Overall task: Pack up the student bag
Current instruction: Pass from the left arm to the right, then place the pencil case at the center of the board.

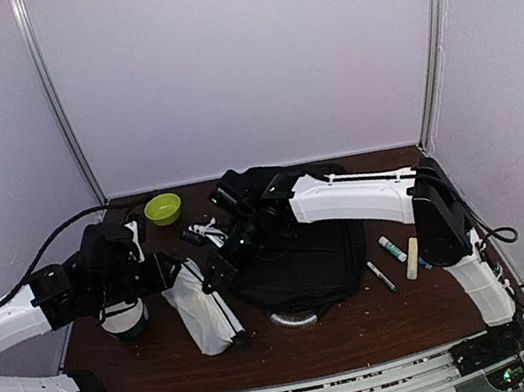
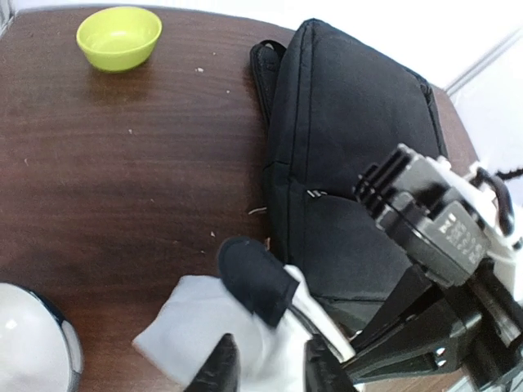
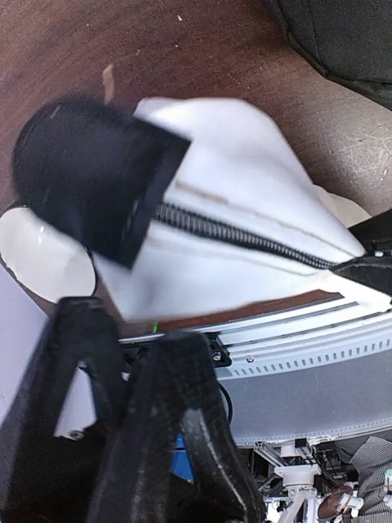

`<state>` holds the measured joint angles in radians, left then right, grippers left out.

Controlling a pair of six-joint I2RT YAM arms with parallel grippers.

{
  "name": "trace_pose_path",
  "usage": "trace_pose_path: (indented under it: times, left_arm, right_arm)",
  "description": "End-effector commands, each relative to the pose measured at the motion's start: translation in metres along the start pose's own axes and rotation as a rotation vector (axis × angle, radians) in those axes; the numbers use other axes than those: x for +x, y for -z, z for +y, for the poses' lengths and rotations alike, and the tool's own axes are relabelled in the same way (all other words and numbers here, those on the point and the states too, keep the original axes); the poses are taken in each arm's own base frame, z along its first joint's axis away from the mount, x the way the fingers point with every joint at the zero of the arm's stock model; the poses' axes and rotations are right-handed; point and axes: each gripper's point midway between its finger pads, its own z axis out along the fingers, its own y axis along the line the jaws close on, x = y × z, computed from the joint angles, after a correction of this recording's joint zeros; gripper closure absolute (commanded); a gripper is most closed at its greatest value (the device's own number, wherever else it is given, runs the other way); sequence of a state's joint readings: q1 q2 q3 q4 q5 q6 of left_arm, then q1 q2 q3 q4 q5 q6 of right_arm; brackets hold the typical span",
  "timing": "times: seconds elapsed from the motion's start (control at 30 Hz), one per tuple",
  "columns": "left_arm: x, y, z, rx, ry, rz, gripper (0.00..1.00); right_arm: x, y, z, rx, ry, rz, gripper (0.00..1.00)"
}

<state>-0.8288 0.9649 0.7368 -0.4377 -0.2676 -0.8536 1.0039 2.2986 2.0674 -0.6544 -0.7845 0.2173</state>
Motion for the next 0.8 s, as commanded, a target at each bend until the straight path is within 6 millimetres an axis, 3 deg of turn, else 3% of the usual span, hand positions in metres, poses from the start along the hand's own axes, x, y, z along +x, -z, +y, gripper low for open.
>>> trace_pose_path:
  times: [0.0,0.23,0.37,0.43,0.63,0.77]
  left_arm:
    - [-0.025,0.020,-0.001,-0.018,-0.104,-0.079,0.59]
    - [-0.036,0.041,-0.002,-0.002,-0.165,-0.112,0.48]
    - [-0.038,0.039,-0.003,-0.020,-0.196,-0.099,0.47]
    - [-0.037,0.034,-0.003,-0.029,-0.203,-0.089,0.47]
    - [-0.034,0.016,-0.010,-0.026,-0.217,-0.074,0.47]
    - [-0.029,0.003,-0.015,-0.016,-0.230,-0.044,0.47]
  right_arm:
    - [-0.006,0.038,0.041,-0.045,0.110,-0.037,1.00]
    - [0.025,0.078,0.059,-0.056,0.212,0.010,1.00]
    - [0.065,0.104,0.059,0.015,0.350,0.170,1.00]
    - [0.101,0.121,0.060,0.013,0.395,0.318,1.00]
    - [0.176,0.163,0.040,0.075,0.515,0.622,1.00]
    - [0.191,0.170,0.018,0.168,0.538,0.658,1.00]
